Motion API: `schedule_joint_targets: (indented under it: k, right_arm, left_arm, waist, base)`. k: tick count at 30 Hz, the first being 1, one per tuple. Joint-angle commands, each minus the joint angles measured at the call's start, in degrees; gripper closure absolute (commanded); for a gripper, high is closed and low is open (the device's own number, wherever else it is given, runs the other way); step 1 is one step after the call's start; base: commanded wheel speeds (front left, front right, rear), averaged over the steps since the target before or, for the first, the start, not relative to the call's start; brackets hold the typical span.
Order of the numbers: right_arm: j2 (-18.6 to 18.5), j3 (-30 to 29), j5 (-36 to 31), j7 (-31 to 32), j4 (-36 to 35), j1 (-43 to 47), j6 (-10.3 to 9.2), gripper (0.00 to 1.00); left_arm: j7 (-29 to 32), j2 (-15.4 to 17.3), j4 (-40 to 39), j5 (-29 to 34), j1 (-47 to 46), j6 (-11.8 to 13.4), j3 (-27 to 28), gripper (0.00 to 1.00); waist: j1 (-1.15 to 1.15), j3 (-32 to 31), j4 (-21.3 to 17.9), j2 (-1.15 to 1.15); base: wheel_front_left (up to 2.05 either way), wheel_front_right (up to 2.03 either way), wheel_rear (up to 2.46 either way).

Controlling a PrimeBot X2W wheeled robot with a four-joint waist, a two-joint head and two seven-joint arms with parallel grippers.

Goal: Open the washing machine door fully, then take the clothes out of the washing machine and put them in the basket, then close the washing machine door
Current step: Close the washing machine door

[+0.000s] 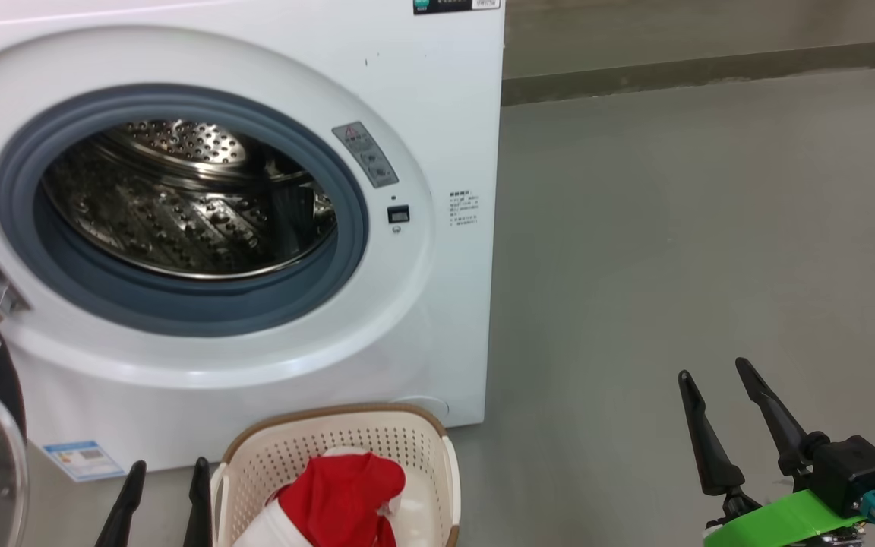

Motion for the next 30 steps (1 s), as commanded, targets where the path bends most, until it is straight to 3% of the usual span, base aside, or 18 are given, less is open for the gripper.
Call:
schedule_joint_targets:
  k: [1, 14, 30]
  right_arm:
    - [-0.59, 1.20, 0.55, -0.37, -1.20, -1.42, 0.36, 0.00]
    - [-0.35, 0.95, 0.57, -0.37, -0.78, -1.52, 0.36, 0.00]
    - [-0.05, 0.96, 0.70, -0.37, -0.68, -1.20, 0.36, 0.00]
  left_arm:
    - [-0.69, 0.34, -1.79, 0.51, -1.60, -0.05, 2.06, 0.00]
    - [-0.69, 0.35, -2.58, 0.36, -1.53, -0.17, 1.78, 0.00]
    - [-0.69, 0.31, -2.51, 1.22, -1.39, 0.11, 1.92, 0.00]
  waist:
    - [0.00, 0.05, 0.01, 0.00]
    - [0.00, 0.18, 0.61, 0.00]
    - [0.00, 0.02, 3.31, 0.00]
  base:
    - [-1.66, 1.66, 0.00]
    - [-1.48, 1.48, 0.00]
    - [-0.10, 0.10, 0.00]
